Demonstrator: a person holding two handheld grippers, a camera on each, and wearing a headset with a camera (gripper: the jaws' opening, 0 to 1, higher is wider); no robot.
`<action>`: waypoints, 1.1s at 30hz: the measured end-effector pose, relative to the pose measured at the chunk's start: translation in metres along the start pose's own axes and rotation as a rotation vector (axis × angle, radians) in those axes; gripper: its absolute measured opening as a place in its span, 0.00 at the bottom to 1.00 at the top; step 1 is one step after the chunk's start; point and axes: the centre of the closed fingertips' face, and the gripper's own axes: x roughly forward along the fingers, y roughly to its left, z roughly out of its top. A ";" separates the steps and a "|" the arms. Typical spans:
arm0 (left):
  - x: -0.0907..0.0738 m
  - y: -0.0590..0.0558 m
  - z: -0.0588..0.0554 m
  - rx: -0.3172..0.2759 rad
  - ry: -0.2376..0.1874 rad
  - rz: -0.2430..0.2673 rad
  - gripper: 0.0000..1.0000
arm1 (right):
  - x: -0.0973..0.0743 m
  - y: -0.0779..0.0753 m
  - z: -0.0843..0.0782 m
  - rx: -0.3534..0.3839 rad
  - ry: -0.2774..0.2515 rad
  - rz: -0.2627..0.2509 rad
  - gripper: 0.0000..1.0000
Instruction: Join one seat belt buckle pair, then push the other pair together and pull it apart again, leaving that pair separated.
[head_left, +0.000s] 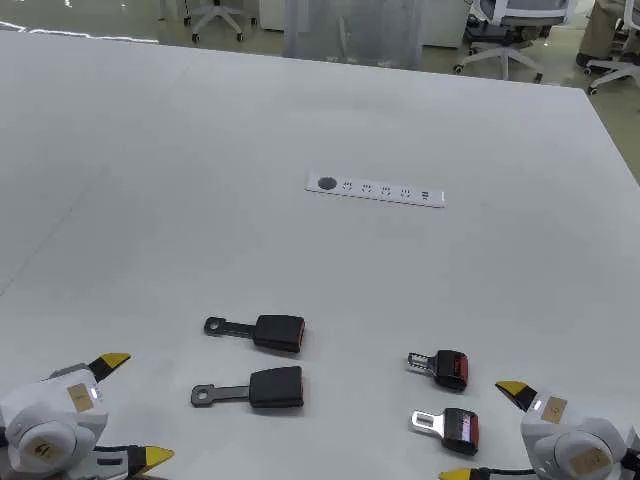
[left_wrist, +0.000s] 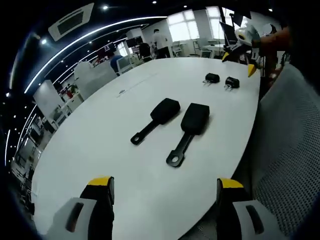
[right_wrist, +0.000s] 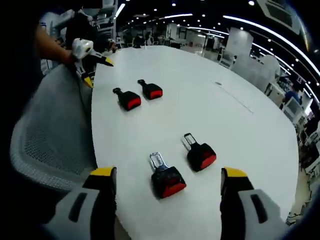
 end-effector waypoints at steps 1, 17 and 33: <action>0.000 0.000 0.000 0.005 0.002 -0.001 0.83 | 0.000 -0.001 -0.001 0.003 0.002 -0.002 0.86; 0.000 0.000 0.002 0.003 -0.012 -0.003 0.84 | -0.009 0.001 -0.004 0.022 0.002 -0.023 0.87; 0.000 -0.003 -0.001 0.018 0.015 -0.010 0.85 | -0.014 -0.007 0.002 0.039 -0.040 -0.062 1.00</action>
